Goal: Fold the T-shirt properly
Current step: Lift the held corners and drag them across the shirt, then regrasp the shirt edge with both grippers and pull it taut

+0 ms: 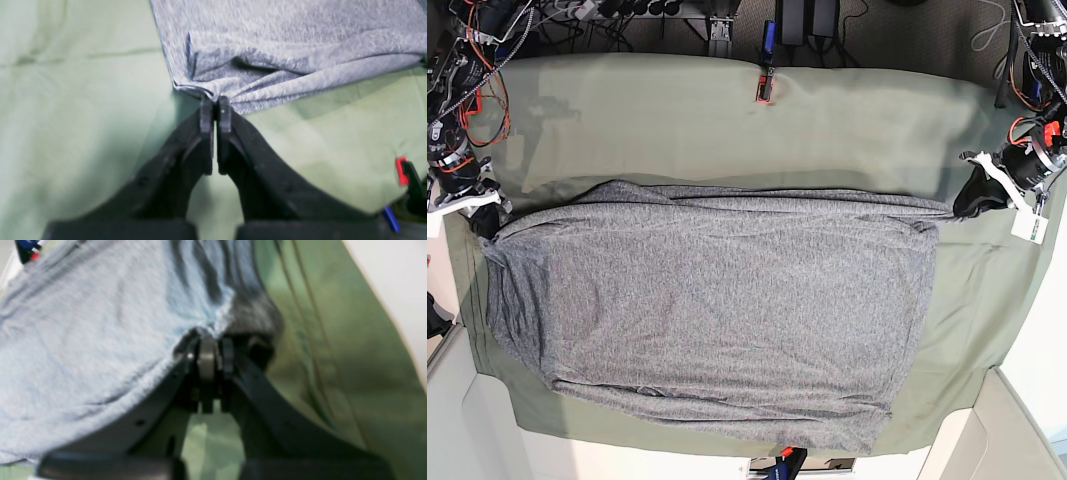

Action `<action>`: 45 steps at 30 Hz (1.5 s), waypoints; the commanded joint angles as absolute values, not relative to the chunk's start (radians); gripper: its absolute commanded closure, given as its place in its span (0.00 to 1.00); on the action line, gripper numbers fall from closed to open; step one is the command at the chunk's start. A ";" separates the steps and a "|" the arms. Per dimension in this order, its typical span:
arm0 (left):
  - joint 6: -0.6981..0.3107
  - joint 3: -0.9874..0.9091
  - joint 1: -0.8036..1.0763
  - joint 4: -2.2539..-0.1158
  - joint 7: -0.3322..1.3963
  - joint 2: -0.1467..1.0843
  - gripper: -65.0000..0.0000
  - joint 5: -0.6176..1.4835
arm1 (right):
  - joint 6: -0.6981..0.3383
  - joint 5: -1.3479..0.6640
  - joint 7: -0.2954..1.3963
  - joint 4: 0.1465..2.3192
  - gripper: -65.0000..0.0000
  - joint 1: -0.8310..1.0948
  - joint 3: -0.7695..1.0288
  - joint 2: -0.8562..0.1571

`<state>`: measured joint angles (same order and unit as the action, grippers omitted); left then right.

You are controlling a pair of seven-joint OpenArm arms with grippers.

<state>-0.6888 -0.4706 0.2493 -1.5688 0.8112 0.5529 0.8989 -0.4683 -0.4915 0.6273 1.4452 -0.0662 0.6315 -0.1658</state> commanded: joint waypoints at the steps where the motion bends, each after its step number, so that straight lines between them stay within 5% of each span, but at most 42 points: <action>1: -0.698 -0.477 0.227 -1.584 0.785 0.581 1.00 0.912 | -0.471 -0.490 0.599 1.461 1.00 -0.097 0.633 -0.182; 17: -0.698 -0.160 -0.258 -1.164 0.676 0.604 1.00 0.702 | -0.478 -0.368 0.563 1.089 1.00 -0.390 0.600 -0.219; 28: -0.698 -0.038 -0.442 -0.908 0.553 0.604 1.00 0.586 | -0.479 -0.302 0.492 1.034 1.00 -0.409 0.598 -0.220; 30: -0.698 -0.038 -0.459 -0.880 0.554 0.604 0.90 0.587 | -0.479 -0.303 0.491 1.034 1.00 -0.407 0.593 -0.220; 33: -0.698 -0.038 -0.465 -0.861 0.572 0.604 0.60 0.612 | -0.478 -0.303 0.473 1.034 1.00 -0.407 0.572 -0.219; 37: -0.698 -0.041 -0.466 -0.863 0.677 0.605 0.51 0.727 | -0.475 -0.338 0.474 1.034 0.51 -0.407 0.536 -0.219; 45: -0.698 -0.181 -0.379 -0.984 0.940 0.665 0.51 1.122 | -0.476 -0.498 0.642 1.182 0.47 -0.334 0.603 -0.218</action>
<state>-0.6914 -0.1757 -0.3668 -0.9745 0.9394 0.6449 1.1088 -0.4683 -0.4858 0.6579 1.1694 -0.3191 0.5972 -0.1978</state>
